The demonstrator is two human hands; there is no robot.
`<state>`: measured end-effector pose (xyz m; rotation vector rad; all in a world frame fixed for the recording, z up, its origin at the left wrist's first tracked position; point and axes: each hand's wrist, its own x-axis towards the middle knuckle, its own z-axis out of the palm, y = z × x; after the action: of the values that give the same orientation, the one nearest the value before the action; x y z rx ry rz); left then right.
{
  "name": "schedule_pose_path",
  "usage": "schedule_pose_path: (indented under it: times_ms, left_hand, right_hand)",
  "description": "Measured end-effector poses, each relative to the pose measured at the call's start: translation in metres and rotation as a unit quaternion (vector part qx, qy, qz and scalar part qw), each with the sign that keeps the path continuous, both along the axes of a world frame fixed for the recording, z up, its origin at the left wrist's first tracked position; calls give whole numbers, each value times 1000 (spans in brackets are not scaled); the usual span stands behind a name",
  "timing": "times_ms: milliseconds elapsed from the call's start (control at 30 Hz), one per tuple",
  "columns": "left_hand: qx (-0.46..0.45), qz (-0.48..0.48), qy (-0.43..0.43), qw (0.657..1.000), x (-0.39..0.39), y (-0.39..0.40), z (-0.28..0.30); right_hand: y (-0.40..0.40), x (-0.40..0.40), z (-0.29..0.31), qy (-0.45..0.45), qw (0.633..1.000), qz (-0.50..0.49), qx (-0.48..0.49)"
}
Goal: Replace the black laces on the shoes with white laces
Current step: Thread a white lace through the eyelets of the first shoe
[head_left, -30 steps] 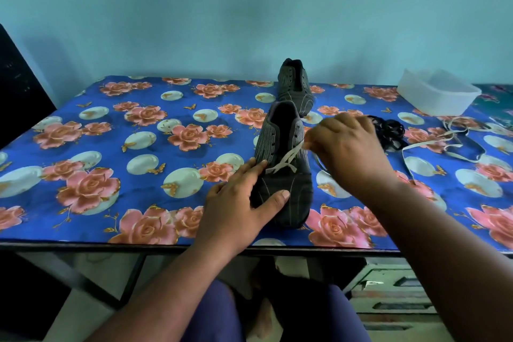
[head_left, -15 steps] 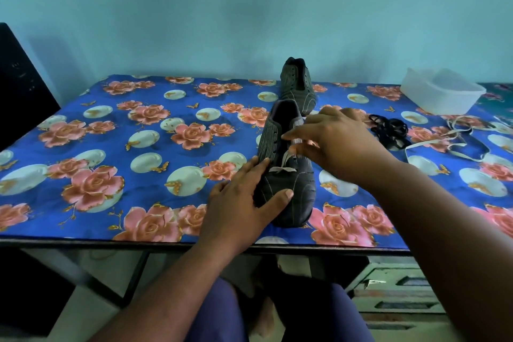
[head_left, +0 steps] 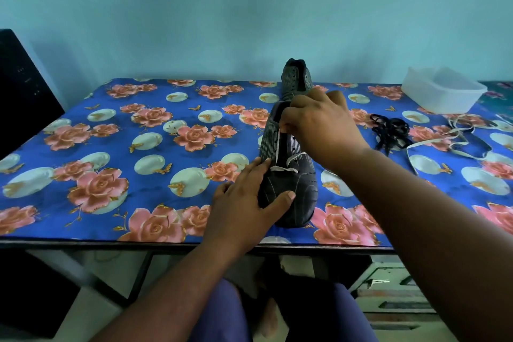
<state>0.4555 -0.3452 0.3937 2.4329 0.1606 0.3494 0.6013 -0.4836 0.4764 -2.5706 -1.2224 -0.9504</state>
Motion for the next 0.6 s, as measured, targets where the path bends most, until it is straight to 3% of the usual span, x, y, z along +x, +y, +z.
schedule_pose_path:
  times_ms: [133,300,367,433,533,600]
  left_hand:
    - [6,-2,-2,1000,-1,0,0]
    - [-70,-2,-19,997,3,5,7]
    - [-105,-1,-24,994,13,9,15]
    - [-65,1,-14,998,26,10,26]
    - [39,11,-15,999,42,7,43]
    - [35,7,-17,999,46,10,49]
  right_hand:
    - [9,-10,-9,6,999,5,41]
    - [-23,-21,-21,201,955,-85,201]
    - [-35,-27,-27,276,929,-163,184]
    - [-37,-33,-31,351,904,-213,123]
    - [-34,-36,-31,417,874,-228,96]
    - [-32,-36,-30,427,870,-223,104]
